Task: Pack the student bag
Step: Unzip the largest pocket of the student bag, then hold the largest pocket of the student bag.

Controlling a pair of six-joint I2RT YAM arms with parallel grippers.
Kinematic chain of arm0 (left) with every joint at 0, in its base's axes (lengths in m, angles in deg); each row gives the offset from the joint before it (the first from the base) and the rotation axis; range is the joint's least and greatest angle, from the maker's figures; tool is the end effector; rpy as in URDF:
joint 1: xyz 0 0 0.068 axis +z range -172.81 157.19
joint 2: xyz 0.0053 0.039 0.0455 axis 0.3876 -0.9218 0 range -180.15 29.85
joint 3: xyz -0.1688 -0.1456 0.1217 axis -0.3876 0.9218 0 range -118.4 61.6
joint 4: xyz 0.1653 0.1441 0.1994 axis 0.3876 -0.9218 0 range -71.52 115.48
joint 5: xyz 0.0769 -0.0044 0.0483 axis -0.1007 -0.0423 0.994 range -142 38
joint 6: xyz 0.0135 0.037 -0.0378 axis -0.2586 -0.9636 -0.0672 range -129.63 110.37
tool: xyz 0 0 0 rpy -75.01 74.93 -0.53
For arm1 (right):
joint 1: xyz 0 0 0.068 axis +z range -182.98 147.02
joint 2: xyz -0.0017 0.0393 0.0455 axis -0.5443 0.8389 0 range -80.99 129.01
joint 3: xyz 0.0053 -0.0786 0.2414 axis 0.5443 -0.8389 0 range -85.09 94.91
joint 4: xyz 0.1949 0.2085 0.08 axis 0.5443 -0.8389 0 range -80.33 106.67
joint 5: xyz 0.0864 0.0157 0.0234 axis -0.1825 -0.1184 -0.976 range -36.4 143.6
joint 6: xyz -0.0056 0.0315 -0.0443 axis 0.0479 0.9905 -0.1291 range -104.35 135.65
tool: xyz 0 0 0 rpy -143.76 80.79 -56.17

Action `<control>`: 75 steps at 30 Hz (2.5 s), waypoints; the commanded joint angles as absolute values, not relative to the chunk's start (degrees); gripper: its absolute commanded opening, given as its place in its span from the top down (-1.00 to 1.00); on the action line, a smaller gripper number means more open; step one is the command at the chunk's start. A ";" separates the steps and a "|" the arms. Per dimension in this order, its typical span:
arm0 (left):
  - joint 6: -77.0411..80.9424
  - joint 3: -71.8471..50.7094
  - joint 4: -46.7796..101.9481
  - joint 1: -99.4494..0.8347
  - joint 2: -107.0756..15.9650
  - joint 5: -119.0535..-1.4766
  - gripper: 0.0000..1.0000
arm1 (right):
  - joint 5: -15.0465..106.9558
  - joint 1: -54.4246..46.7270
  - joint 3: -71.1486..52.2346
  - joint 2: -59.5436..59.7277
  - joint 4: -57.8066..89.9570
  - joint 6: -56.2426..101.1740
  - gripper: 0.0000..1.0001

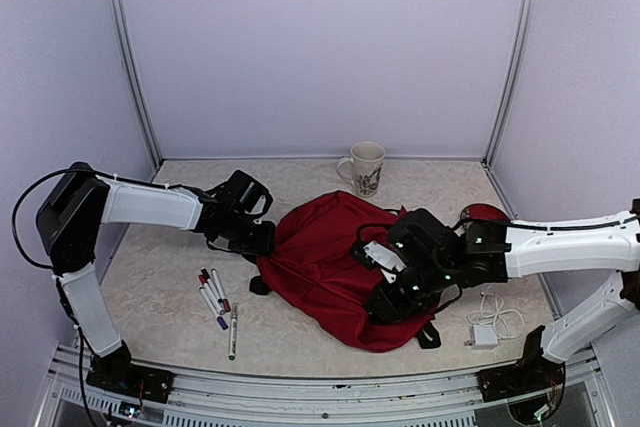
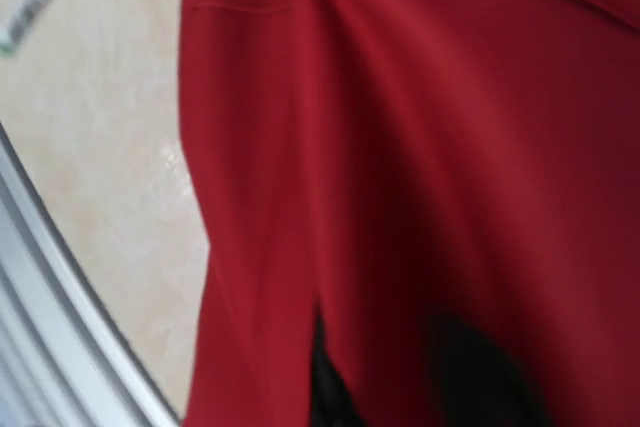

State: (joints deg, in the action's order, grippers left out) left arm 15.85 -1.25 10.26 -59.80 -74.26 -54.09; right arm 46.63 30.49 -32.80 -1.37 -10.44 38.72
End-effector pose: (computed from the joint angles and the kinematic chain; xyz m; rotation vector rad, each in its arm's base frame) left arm 0.3125 -0.2370 0.1175 0.2775 2.6089 -0.4507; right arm 0.1381 0.2866 0.1879 -0.9752 2.4994 0.7086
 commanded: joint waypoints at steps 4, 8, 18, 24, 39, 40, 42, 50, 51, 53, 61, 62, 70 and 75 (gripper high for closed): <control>13.63 -3.24 9.02 -57.07 -76.40 -48.03 1.00 | 45.87 25.21 -39.00 -14.71 -17.84 46.64 1.00; 12.84 -3.62 9.61 -57.20 -76.32 -49.93 0.94 | 45.45 23.87 -36.87 -16.00 -16.83 45.14 1.00; 3.91 -1.21 16.39 -66.22 -58.00 -38.39 -0.98 | 35.67 22.92 -26.00 -6.64 -7.71 38.02 1.00; -8.23 8.56 30.39 -79.02 -41.88 -38.18 -0.92 | 33.71 20.41 -25.34 -4.63 -5.50 38.61 1.00; -30.20 11.93 36.15 -94.14 -56.10 -40.89 -0.26 | 34.36 18.17 -22.73 -4.35 -3.26 41.58 1.00; -30.70 11.15 36.48 -93.64 -57.65 -42.26 -0.29 | 34.28 18.16 -22.75 -4.28 -3.25 41.58 1.00; -30.68 8.90 35.74 -92.59 -60.69 -45.08 -0.29 | 34.24 18.03 -22.43 -4.05 -3.58 41.58 1.00; -28.16 5.97 35.50 -90.67 -67.68 -39.88 1.00 | 32.84 14.66 -24.42 -5.92 -2.41 43.89 1.00; -27.27 5.97 35.37 -90.23 -67.58 -39.74 1.00 | 32.39 14.09 -24.84 -6.12 -2.30 43.98 1.00; -25.35 6.26 34.98 -89.45 -66.31 -39.71 1.00 | 33.30 12.54 -24.99 -6.74 -3.53 43.75 1.00; -18.75 15.01 37.79 -85.29 -55.80 -38.27 1.00 | 35.32 -0.15 -27.08 -14.39 -7.31 42.48 1.00; -18.45 15.48 37.81 -85.34 -54.40 -38.40 1.00 | 35.48 -1.20 -26.71 -14.64 -7.94 41.44 1.00; -18.01 15.53 36.31 -87.00 -50.66 -36.37 1.00 | 31.77 -7.05 -21.73 -13.42 -9.29 37.17 1.00; -17.34 14.87 36.56 -88.55 -52.80 -34.96 1.00 | 22.16 -6.77 -24.58 -11.62 -6.25 37.07 1.00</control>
